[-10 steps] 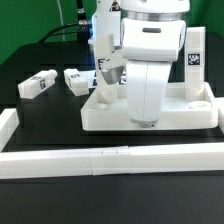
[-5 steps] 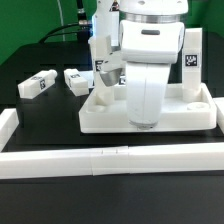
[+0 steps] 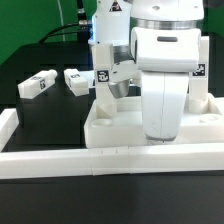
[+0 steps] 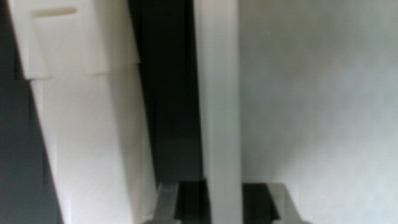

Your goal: Assemble desk

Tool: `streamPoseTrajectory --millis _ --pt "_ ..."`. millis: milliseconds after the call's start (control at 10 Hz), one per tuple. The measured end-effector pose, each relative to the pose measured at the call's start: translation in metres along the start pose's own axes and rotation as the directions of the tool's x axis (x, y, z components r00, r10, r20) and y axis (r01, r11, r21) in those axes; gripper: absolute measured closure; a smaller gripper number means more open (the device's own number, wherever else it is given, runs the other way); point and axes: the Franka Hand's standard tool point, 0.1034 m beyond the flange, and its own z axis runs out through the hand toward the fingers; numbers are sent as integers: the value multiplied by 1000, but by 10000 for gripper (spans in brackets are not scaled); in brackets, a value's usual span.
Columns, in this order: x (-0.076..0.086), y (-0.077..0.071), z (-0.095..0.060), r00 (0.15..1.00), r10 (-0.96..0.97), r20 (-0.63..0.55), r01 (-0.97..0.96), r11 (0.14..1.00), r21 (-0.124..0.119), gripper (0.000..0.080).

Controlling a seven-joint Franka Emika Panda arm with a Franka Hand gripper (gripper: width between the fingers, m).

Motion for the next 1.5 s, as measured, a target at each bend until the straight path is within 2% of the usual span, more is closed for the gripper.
streamPoseTrajectory --millis 100,300,400,500,700,800,900,1500 --pt "2 4 0 1000 -5 2 5 1000 -7 746" --pt "1 4 0 1000 -2 9 2 1000 -6 746" --pt "0 -2 0 1000 -2 14 2 1000 16 660" --pt "0 -7 0 1000 -3 18 3 999 38 660" --pt "0 -18 -2 1000 -6 24 4 997 79 304" --pt "0 -22 -4 1000 -7 26 4 996 94 304" --pt "0 -23 -4 1000 -7 27 4 995 100 180" --pt "0 -24 -4 1000 -7 28 4 994 105 151"
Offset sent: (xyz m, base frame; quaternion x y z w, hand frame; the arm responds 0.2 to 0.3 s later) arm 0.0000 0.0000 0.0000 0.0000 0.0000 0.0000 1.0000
